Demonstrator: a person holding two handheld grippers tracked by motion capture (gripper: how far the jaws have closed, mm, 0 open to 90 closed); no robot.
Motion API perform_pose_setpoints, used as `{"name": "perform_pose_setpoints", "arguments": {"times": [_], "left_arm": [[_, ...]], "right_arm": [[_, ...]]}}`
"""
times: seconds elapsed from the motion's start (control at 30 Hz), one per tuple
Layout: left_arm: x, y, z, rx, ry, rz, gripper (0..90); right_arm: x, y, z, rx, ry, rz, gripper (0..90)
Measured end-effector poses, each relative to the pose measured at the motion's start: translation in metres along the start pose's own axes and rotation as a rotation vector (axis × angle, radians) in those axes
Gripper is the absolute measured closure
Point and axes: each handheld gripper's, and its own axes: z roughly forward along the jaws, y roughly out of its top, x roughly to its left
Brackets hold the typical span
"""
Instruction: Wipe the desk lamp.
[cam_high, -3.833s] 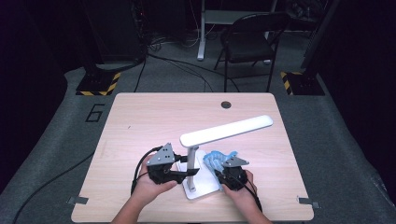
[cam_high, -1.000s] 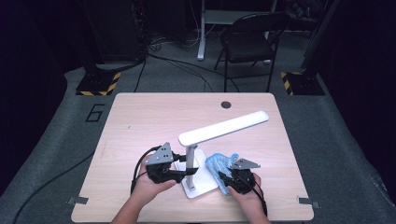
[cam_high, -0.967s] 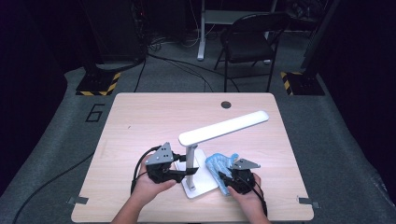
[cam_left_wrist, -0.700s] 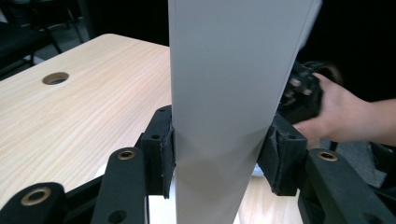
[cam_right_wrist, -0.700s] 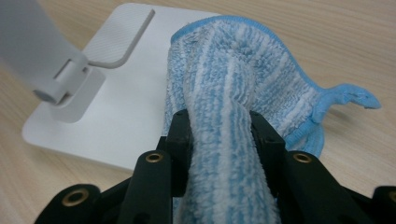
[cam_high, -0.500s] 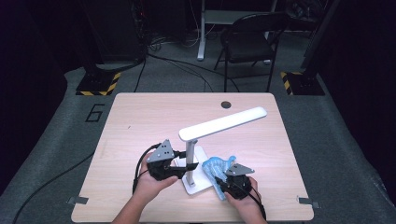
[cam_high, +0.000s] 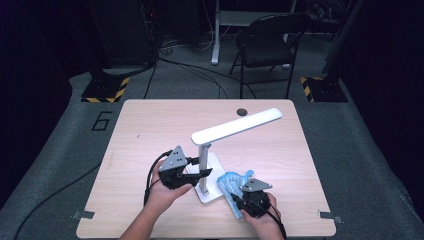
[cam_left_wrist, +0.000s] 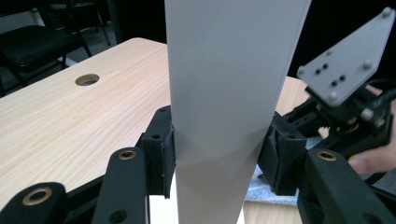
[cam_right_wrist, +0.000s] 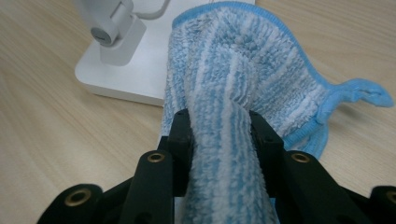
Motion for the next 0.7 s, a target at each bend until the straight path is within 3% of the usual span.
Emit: {"name": "perform_pose_setpoints", "arguments": {"times": [0.07, 0.17, 0.23, 0.27, 0.37, 0.43, 0.5, 0.63, 0.7], "left_arm": [[0.0, 0.0, 0.0, 0.002, -0.001, -0.001, 52.3], [-0.001, 0.0, -0.001, 0.009, -0.006, -0.001, 52.3], [-0.001, 0.0, 0.0, 0.007, -0.003, -0.006, 52.2], [-0.001, 0.0, 0.0, 0.008, -0.002, -0.002, 52.2], [-0.002, -0.001, 0.0, 0.002, 0.005, -0.005, 52.2], [-0.002, -0.001, -0.001, 0.007, -0.003, -0.012, 52.2], [-0.003, -0.001, -0.001, 0.003, 0.003, -0.015, 52.2], [-0.003, -0.001, -0.001, -0.001, 0.013, -0.016, 52.2], [-0.003, -0.002, -0.002, 0.001, 0.014, -0.018, 52.2]], "right_arm": [[0.002, 0.0, 0.004, 0.004, 0.004, 0.022, 67.0], [0.007, 0.0, 0.006, 0.0, -0.014, 0.007, 67.3], [0.014, 0.0, 0.008, 0.003, -0.031, -0.032, 67.4], [0.017, 0.001, 0.009, -0.001, -0.033, -0.029, 67.4], [0.03, 0.003, 0.012, -0.006, -0.011, -0.043, 67.6], [0.037, 0.004, 0.015, -0.012, -0.009, -0.082, 67.7], [0.042, 0.006, 0.016, -0.013, 0.027, -0.084, 67.5], [0.05, 0.006, 0.019, -0.031, 0.141, -0.029, 66.3], [0.052, 0.006, 0.02, -0.039, 0.13, -0.035, 66.4]]}}
